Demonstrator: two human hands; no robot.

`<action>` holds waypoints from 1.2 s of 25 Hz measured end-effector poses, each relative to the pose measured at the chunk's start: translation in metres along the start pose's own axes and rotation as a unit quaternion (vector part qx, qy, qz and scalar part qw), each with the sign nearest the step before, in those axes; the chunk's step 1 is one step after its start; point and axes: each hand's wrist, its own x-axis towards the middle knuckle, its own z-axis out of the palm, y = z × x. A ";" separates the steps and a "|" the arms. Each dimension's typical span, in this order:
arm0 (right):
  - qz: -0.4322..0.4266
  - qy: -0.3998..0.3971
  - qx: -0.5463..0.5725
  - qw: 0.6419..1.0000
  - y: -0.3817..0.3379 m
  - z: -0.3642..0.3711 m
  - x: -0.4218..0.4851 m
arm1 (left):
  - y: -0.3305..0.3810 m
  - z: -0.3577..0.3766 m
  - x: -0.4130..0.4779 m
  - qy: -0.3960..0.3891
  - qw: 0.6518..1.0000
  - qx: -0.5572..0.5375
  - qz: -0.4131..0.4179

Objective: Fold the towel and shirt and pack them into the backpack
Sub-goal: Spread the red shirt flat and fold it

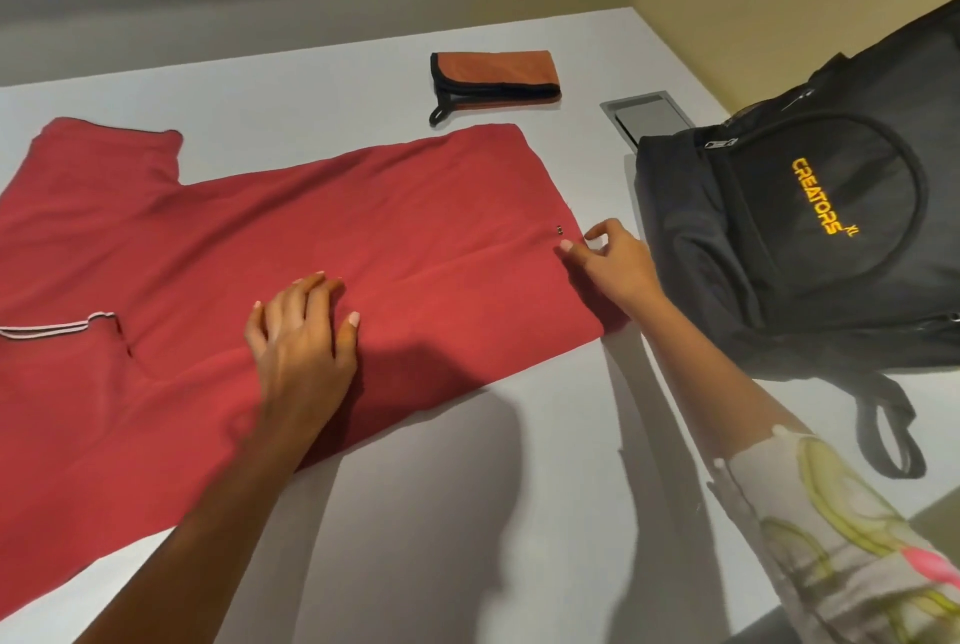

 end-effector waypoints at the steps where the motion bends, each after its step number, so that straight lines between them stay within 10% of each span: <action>1: 0.016 0.005 -0.008 1.000 0.007 -0.001 -0.003 | 0.001 0.003 -0.008 -0.013 0.999 0.017 0.027; 14: -0.002 0.024 -0.273 0.962 0.024 -0.011 -0.054 | -0.004 0.009 -0.030 -0.174 0.968 0.129 0.129; 23: 0.114 -0.111 0.178 0.971 0.021 -0.031 -0.051 | 0.006 0.002 -0.053 -0.187 0.932 0.098 0.296; 30: 0.119 -0.171 0.131 0.969 0.026 -0.040 -0.066 | 0.002 0.005 -0.067 -0.126 0.923 0.096 0.349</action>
